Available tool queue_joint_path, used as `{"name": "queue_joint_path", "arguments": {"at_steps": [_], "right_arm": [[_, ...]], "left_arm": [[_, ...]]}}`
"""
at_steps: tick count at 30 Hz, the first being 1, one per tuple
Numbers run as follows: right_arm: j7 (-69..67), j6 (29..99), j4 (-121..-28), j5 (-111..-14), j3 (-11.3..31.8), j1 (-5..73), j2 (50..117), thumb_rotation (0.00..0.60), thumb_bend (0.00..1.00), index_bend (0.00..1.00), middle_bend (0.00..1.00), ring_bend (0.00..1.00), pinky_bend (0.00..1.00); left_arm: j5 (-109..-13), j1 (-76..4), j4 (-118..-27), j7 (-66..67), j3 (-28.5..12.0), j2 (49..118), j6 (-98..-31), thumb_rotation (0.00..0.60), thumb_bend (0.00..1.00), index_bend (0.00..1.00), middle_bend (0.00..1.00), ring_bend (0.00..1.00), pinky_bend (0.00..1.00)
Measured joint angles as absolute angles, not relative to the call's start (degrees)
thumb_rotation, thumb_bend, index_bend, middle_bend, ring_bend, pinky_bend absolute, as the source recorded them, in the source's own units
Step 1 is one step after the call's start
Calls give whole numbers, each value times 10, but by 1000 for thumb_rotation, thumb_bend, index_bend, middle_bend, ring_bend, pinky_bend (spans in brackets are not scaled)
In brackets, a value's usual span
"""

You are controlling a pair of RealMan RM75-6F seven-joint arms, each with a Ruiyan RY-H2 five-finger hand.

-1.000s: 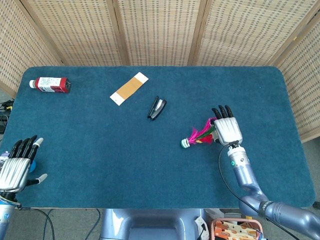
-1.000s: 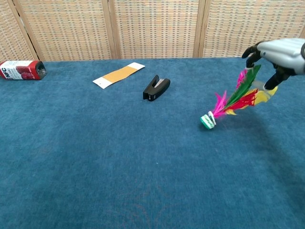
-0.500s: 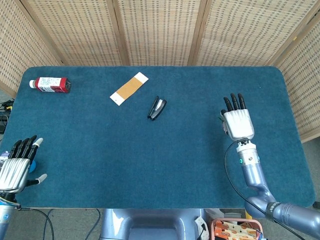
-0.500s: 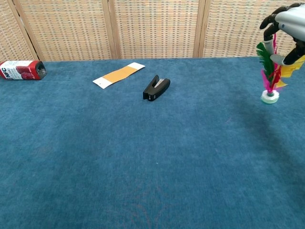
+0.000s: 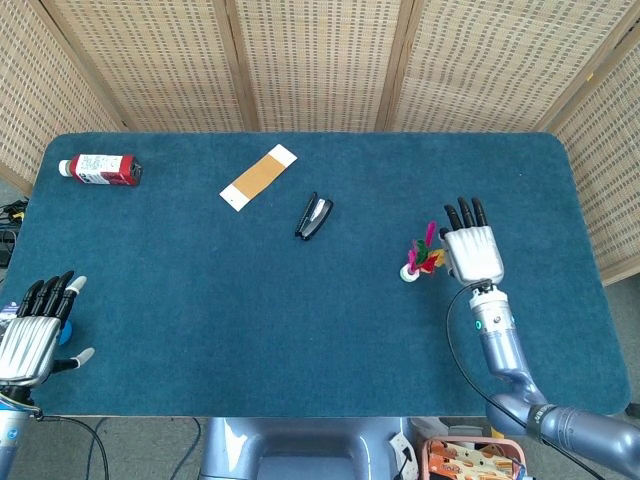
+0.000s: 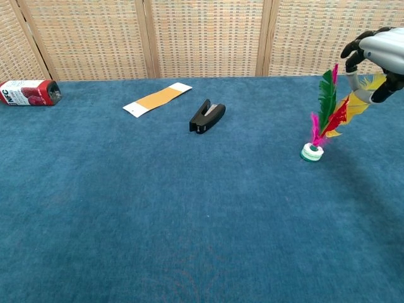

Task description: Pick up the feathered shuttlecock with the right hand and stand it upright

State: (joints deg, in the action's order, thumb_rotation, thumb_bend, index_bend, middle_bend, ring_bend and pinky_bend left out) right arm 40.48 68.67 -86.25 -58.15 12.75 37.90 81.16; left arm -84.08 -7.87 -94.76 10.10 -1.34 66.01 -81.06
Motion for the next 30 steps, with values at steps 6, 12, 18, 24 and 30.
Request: {"name": "queue_joint_path", "arguments": {"at_steps": [6, 12, 18, 24, 30], "right_arm": [[408, 696, -864, -593, 126, 378, 807, 600, 448, 540, 102, 0, 28], [412, 705, -877, -595, 128, 375, 788, 600, 410, 258, 0, 0, 0], [399, 736, -901, -600, 136, 357, 763, 600, 335, 141, 0, 0, 0], [346, 776, -937, -626, 132, 317, 731, 600, 318, 117, 0, 0, 0], [283, 823, -957, -673, 101, 262, 714, 600, 316, 101, 0, 0, 0]], "left_arm": [[-842, -78, -948, 99, -14, 660, -813, 600, 12, 0, 0, 0, 0], [-840, -78, -947, 98, -15, 659, -812, 600, 11, 0, 0, 0, 0], [-841, -77, -948, 94, -15, 657, -815, 600, 12, 0, 0, 0, 0], [-839, -76, -948, 92, -17, 656, -817, 600, 12, 0, 0, 0, 0], [-839, -74, -951, 89, -18, 653, -822, 600, 12, 0, 0, 0, 0]]}}
